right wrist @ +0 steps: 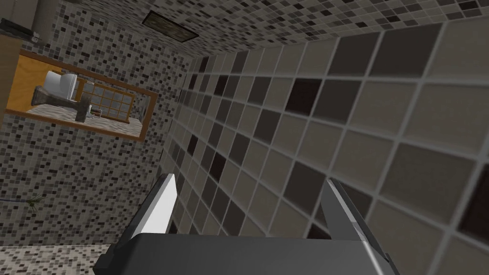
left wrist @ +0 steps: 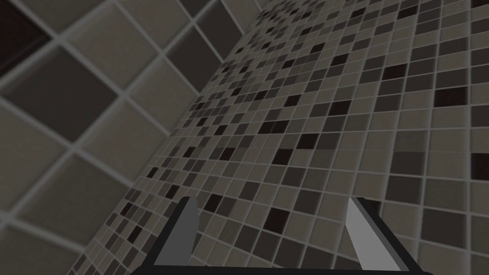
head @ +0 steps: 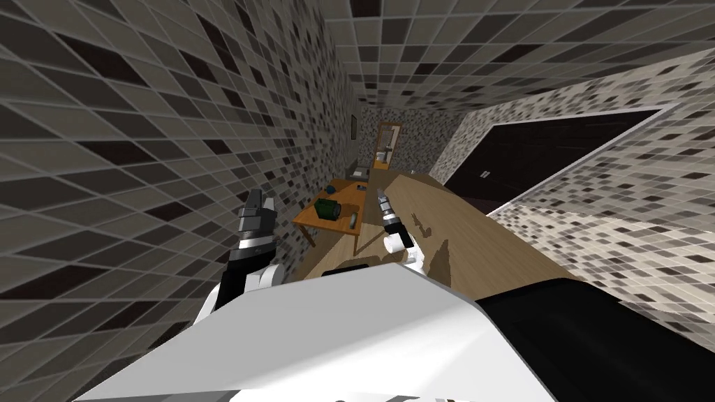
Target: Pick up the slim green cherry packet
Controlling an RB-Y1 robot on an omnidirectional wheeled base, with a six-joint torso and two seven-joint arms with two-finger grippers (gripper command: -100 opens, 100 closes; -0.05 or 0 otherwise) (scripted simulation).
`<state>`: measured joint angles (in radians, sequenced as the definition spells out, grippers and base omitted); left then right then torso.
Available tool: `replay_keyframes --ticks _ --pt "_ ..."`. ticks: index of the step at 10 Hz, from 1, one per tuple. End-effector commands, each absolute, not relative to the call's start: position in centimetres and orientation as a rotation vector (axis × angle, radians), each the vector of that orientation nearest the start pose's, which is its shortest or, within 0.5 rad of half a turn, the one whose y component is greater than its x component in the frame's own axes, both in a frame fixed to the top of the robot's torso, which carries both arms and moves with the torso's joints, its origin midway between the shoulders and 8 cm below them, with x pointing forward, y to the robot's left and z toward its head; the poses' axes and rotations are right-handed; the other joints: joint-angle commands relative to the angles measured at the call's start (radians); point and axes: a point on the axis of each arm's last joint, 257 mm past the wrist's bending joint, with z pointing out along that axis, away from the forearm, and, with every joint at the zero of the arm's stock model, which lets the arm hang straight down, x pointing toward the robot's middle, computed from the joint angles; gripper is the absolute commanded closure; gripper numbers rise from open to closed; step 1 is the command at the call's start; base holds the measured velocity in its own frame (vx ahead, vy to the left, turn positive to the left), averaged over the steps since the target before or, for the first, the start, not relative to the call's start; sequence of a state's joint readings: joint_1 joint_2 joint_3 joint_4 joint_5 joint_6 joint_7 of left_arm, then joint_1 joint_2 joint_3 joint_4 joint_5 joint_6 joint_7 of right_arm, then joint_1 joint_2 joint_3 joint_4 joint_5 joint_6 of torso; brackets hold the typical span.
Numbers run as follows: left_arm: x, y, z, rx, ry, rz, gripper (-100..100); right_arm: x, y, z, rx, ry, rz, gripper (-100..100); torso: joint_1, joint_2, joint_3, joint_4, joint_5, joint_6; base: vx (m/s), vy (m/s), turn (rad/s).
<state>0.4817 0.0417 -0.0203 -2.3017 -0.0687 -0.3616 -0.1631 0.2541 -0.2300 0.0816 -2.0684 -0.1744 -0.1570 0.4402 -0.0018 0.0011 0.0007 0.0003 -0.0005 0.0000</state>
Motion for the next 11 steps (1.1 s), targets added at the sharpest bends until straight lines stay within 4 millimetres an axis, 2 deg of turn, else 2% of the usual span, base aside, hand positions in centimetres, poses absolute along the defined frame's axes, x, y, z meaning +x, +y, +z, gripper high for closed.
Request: replay_keyframes --ticks 1,3,4,5,6,7,9,10,11 --pt "36.6 26.3 1.2 -0.595 0.792 -1.107 0 47.0 -23.2 -8.2 0.585 1.178 1.004 -100 0.000 0.000 0.000 0.000 0.000 0.000 -0.047 -0.032 0.271" --pt "36.6 26.3 1.2 -0.595 0.792 -1.107 0 48.4 -23.2 -11.0 0.603 1.260 0.966 -100 -0.001 0.000 0.000 0.000 0.000 0.001 -0.032 -0.017 0.159" --pt "36.6 26.3 1.2 -0.595 0.792 -1.107 0 48.5 -23.2 -11.5 0.613 1.279 0.959 -100 0.000 0.000 0.000 0.000 0.000 0.000 -0.022 -0.010 0.098" --pt "36.6 26.3 1.2 -0.595 0.792 -1.107 0 49.5 -23.1 -13.2 0.612 1.331 0.931 -100 0.000 -0.001 0.000 0.000 0.000 0.001 -0.022 -0.011 0.166" --pt "36.6 26.3 1.2 -0.595 0.792 -1.107 0 49.6 -23.1 -13.8 0.624 1.355 0.923 -100 0.000 -0.001 0.000 0.000 0.000 0.000 -0.016 -0.014 0.091" --pt "36.6 26.3 1.2 -0.595 0.792 -1.107 0 50.5 -23.1 -15.6 0.623 1.407 0.893 -100 0.000 -0.001 -0.001 0.000 0.000 0.001 -0.018 -0.013 0.197" --pt "36.6 26.3 1.2 -0.595 0.792 -1.107 0 50.5 -23.2 -16.4 0.636 1.435 0.883 -100 0.000 -0.001 -0.001 0.000 0.000 0.001 -0.008 -0.010 0.056" --pt "36.6 26.3 1.2 -0.595 0.792 -1.107 0 51.3 -23.3 -18.7 0.641 1.505 0.846 -100 0.001 -0.002 -0.001 0.000 0.000 0.001 -0.006 -0.002 0.190" --pt "36.6 26.3 1.2 -0.595 0.792 -1.107 0 51.3 -23.3 -19.1 0.648 1.518 0.841 -100 0.001 -0.002 -0.001 0.000 0.000 0.000 -0.006 -0.011 0.108"
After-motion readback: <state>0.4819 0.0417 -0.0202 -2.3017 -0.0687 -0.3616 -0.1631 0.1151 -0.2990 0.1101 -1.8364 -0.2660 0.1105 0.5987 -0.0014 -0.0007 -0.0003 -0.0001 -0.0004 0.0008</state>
